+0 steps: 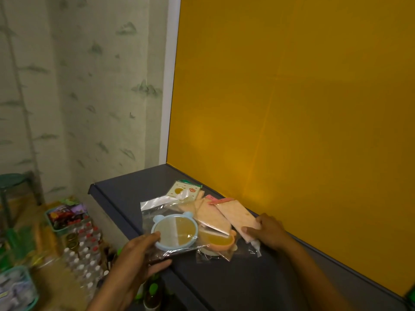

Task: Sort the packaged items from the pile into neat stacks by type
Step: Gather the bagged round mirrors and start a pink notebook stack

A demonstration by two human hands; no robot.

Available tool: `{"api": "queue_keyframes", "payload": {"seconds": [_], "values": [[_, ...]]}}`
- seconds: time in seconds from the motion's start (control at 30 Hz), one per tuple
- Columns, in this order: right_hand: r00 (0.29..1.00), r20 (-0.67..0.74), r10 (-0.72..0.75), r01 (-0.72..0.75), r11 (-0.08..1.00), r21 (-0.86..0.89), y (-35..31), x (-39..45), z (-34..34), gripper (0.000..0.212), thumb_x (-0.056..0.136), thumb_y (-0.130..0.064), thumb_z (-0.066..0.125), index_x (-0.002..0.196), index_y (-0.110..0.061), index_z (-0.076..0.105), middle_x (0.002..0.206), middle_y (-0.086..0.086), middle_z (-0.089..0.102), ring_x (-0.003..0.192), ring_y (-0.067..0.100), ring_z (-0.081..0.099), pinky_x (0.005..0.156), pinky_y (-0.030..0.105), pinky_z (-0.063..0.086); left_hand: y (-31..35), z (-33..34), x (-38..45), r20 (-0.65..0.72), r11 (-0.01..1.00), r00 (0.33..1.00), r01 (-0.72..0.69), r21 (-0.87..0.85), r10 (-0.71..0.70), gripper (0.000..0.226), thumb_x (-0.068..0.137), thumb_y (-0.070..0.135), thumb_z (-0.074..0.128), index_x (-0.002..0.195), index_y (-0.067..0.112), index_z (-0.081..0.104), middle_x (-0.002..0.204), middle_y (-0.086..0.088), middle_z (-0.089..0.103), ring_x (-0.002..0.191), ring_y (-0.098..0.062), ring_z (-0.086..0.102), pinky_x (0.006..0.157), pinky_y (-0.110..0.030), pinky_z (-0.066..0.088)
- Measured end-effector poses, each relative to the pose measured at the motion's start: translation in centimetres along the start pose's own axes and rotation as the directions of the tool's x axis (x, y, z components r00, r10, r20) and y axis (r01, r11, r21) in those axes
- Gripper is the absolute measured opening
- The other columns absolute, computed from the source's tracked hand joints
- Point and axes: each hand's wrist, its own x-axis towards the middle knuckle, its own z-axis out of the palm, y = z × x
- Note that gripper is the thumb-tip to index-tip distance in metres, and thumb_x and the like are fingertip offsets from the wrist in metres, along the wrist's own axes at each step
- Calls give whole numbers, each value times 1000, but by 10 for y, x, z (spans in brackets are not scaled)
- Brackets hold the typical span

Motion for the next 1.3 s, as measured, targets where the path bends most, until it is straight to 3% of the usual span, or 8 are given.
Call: {"api": "queue_keyframes", "payload": {"seconds": [0.17, 0.3, 0.43, 0.6, 0.73, 0.93, 1.07, 1.3], "values": [[998, 35, 46, -48, 998, 42, 8, 7, 5, 78, 52, -78, 68, 106, -22, 60, 107, 1, 65, 101, 21, 61, 89, 40, 53, -2, 0, 12, 16, 1000, 1000, 20, 11, -20, 16, 87, 15, 62, 100, 6, 60, 105, -21, 67, 92, -32, 66, 55, -36, 58], [995, -58, 75, -53, 947, 316, 14, -8, 1, 29, 74, -39, 79, 90, -25, 59, 98, 1, 65, 91, 19, 63, 74, 32, 54, -4, 7, 17, 34, 1000, 999, 22, 21, -23, 19, 88, 15, 62, 104, 6, 61, 105, -21, 67, 91, -32, 66, 56, -35, 58], [978, -90, 190, -132, 889, 439, 34, -25, -14, 17, 89, -24, 63, 102, -13, 60, 102, 6, 64, 92, 22, 62, 70, 32, 49, -9, 27, 13, 88, 999, 996, 30, 42, -33, 19, 89, 16, 60, 105, 6, 61, 100, -18, 69, 90, -29, 67, 57, -35, 60], [976, -43, 215, -161, 838, 522, 60, -66, -41, 25, 90, -10, 52, 69, -8, 65, 65, 10, 64, 58, 19, 57, 64, 32, 45, -19, 62, 6, 174, 995, 984, 31, 91, -47, 31, 87, 18, 62, 116, 8, 58, 108, -19, 68, 93, -31, 67, 61, -37, 61], [980, -16, 198, -153, 804, 575, 80, -111, -56, 20, 93, -9, 51, 93, 4, 67, 74, 14, 68, 59, 16, 60, 55, 19, 49, -35, 96, -9, 248, 992, 967, 33, 125, -64, 35, 87, 17, 63, 121, 13, 54, 113, -16, 65, 100, -32, 65, 60, -38, 61], [957, -155, 245, -82, 741, 667, 121, -174, -75, 22, 87, 2, 51, 75, -8, 66, 56, 0, 64, 55, 13, 58, 56, 21, 46, -62, 146, -49, 332, 983, 937, 48, 176, -105, 28, 87, 13, 62, 114, 8, 57, 104, -17, 66, 88, -29, 64, 58, -37, 60], [912, -271, 308, -20, 694, 720, 148, -219, -94, 15, 90, 1, 55, 85, -10, 64, 59, -7, 65, 54, 5, 60, 52, 12, 45, -81, 173, -80, 386, 978, 918, 14, 207, -95, 28, 87, 15, 63, 113, 11, 56, 104, -15, 65, 89, -28, 65, 67, -41, 59], [822, -368, 434, 78, 555, 828, 203, -303, -119, 16, 90, -6, 62, 105, -11, 63, 85, 7, 76, 77, 19, 71, 72, 29, 54, -111, 207, -146, 465, 958, 875, -4, 287, -136, 16, 87, 18, 63, 102, 11, 61, 105, -15, 63, 95, -29, 62, 71, -42, 56]]}}
